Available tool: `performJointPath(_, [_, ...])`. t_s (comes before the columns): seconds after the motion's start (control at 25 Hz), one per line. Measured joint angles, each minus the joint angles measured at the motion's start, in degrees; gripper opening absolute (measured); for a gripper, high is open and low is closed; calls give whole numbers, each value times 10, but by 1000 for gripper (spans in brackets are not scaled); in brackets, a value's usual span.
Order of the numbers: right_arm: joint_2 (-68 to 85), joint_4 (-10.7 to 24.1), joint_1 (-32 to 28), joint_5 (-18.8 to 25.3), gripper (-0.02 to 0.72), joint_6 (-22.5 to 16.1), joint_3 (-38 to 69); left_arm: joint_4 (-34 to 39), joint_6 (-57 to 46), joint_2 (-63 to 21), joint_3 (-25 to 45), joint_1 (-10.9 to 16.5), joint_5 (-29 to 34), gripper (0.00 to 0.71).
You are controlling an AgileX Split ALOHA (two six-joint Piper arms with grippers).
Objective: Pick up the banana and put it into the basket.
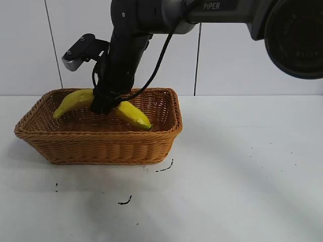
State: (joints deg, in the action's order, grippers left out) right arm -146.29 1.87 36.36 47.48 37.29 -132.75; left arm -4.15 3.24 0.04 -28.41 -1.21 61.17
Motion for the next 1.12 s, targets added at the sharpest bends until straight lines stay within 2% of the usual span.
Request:
performJointPath(0.16, [0, -3, 0, -2, 588, -1, 0, 0, 0, 0, 0, 0, 0, 690])
performJointPath(0.24, [0, -3, 0, -2, 633, -10, 0, 0, 0, 0, 0, 0, 0, 690])
performJointPath(0.32, [5, -3, 0, -2, 651, -31, 0, 0, 0, 0, 0, 0, 0, 690])
performJointPath(0.4, [21, -1, 0, 3, 655, -75, 0, 0, 0, 0, 0, 0, 0, 690])
performJointPath(0.48, [43, 11, -2, 15, 659, -137, 0, 0, 0, 0, 0, 0, 0, 690])
performJointPath(0.64, [86, 22, -23, 79, 658, -224, -1, 0, 0, 0, 0, 0, 0, 690])
performJointPath(0.8, [101, 9, -75, 137, 658, -258, -2, 0, 0, 0, 0, 0, 0, 690])
performJointPath(1.0, [103, -41, -167, 162, 658, -282, -2, 0, 0, 0, 0, 0, 0, 690])
performJointPath(1.12, [103, -55, -222, 175, 658, -297, -2, 0, 0, 0, 0, 0, 0, 690])
